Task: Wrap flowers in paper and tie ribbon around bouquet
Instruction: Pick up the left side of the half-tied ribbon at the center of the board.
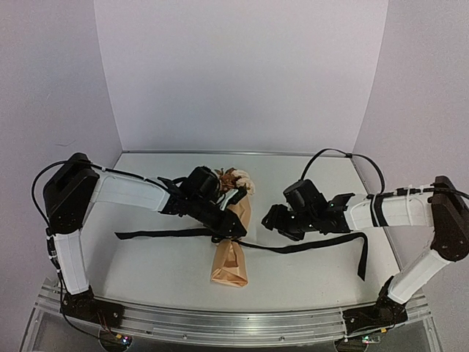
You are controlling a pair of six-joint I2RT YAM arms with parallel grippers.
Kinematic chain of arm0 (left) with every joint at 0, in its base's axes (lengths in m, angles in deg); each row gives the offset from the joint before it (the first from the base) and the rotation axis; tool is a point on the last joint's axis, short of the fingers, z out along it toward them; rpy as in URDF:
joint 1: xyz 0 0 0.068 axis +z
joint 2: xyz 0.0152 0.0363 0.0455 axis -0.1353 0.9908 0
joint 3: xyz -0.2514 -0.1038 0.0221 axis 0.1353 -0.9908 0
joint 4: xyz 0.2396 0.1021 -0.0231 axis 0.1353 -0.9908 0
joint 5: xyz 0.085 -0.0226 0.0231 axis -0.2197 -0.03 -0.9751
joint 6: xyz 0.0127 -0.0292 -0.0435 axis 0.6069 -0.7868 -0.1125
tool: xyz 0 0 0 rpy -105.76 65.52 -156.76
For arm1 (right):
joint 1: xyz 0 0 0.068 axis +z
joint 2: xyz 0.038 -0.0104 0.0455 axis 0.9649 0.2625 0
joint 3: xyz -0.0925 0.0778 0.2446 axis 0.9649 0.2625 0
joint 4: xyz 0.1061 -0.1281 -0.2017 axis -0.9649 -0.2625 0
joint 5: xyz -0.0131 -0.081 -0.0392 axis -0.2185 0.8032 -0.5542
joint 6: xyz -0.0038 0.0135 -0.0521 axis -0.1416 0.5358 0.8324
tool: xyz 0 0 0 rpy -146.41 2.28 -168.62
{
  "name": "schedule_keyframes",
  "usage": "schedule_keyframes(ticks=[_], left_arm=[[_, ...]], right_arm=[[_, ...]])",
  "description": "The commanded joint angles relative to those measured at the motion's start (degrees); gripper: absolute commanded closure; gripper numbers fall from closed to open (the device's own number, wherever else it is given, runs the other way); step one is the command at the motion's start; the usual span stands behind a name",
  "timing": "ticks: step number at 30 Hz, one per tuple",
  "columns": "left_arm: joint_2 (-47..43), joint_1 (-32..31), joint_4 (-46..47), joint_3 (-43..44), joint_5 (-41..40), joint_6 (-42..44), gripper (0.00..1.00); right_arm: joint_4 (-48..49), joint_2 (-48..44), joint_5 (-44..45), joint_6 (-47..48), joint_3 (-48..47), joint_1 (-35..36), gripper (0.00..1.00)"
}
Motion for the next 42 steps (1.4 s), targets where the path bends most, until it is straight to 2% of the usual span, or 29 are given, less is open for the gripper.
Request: schedule_keyframes(ticks=[1, 6, 15, 21, 24, 27, 31, 37, 42], left_arm=[[-1.49, -0.26, -2.74, 3.50, 0.38, 2.72, 0.65], [-3.90, -0.41, -2.32, 2.47, 1.69, 2.40, 0.54], [-9.71, -0.41, -2.52, -1.73, 1.57, 2.00, 0.42], [-10.34, -0.41, -5.77, -1.65, 3.87, 4.61, 0.41], [-8.39, -0.89, -7.81, -0.07, 8.64, 6.34, 0.49], [-4.88, -2.79, -9.97, 3.18, 8.88, 8.10, 0.56], [-0.79, -4.25, -10.47, 7.22, 8.70, 8.55, 0.59], [5.16, -5.32, -11.90, 14.16, 7.96, 9.33, 0.52], [3.72, -5.29, -11.15, 13.35, 4.29, 9.69, 0.44]], right_arm=[[3.48, -1.18, -1.12, -2.61, 0.97, -0.13, 0.37], [3.66, -1.06, -2.76, -0.96, -0.08, -0.14, 0.36], [4.19, 1.64, -7.39, 4.38, -2.75, -0.10, 0.35], [4.34, 2.49, -7.09, 3.87, -3.48, -0.13, 0.36], [4.20, 1.73, -5.44, 2.62, -2.66, -0.17, 0.37], [3.74, 0.09, -2.63, -0.31, -0.37, -0.78, 0.37], [1.42, -2.50, 1.24, -2.73, 2.28, -1.20, 0.36], [0.75, -2.73, 0.37, -1.80, 3.13, -1.21, 0.36], [0.68, -2.54, -2.45, 0.82, 2.09, -1.15, 0.35]])
